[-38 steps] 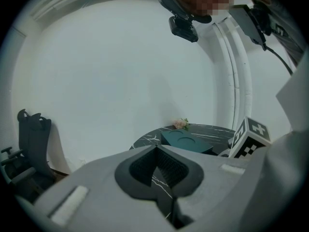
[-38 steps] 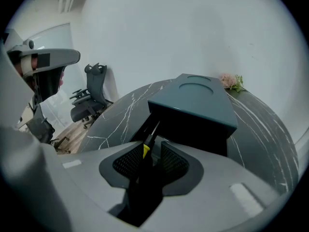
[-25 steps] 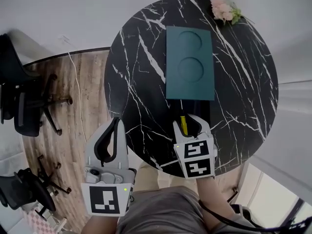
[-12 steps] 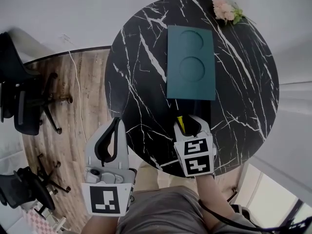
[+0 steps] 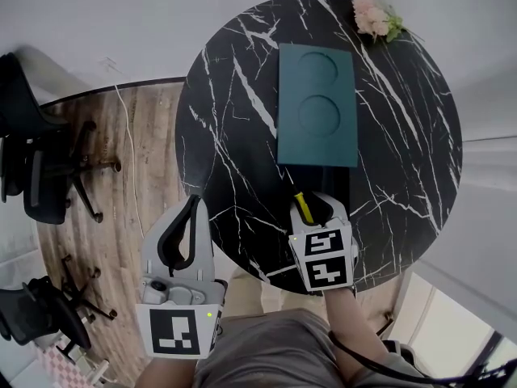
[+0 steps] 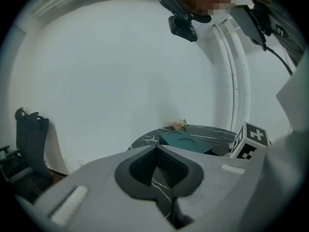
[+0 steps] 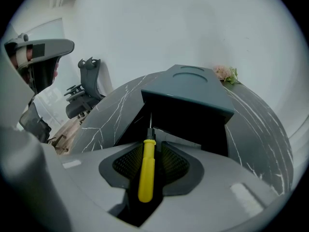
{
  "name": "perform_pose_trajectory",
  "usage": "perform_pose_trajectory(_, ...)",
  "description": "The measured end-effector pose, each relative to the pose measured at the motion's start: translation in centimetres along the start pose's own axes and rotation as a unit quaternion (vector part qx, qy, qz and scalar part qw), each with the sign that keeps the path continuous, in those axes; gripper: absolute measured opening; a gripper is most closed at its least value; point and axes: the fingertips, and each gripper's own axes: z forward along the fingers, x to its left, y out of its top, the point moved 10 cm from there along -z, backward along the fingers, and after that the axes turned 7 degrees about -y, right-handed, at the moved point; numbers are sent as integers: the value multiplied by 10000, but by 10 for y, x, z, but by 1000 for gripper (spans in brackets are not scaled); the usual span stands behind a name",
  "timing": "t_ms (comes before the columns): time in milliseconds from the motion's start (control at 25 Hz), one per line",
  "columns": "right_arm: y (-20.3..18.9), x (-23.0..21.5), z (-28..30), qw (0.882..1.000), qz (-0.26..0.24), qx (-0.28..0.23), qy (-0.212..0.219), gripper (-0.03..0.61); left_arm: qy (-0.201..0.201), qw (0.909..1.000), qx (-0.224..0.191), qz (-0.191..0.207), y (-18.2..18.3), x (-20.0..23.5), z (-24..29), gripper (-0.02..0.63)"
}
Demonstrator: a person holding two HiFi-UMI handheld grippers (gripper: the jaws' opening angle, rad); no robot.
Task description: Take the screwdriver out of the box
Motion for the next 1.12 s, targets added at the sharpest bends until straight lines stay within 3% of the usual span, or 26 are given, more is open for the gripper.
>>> perform_pose_trajectory(280,-2,2,-2,10000,-49,13,-26,104,19,10000,-47,51,2,0,-4,0)
perform_pose_trajectory(760,0,5,-19,9997,-25,-246,-55,98,-67,9996,-211,172,10,-4,-12,0)
perform_pose_trajectory(960,2,4,-37,9984,23,-553,-90,95,-141,9991,-333,242,17,-12,-18,0)
perform_pose_trajectory(1120,16,3,-66,9940,32,-1091,-62,91,-263,9974,-565,361,29,-20,-22,0)
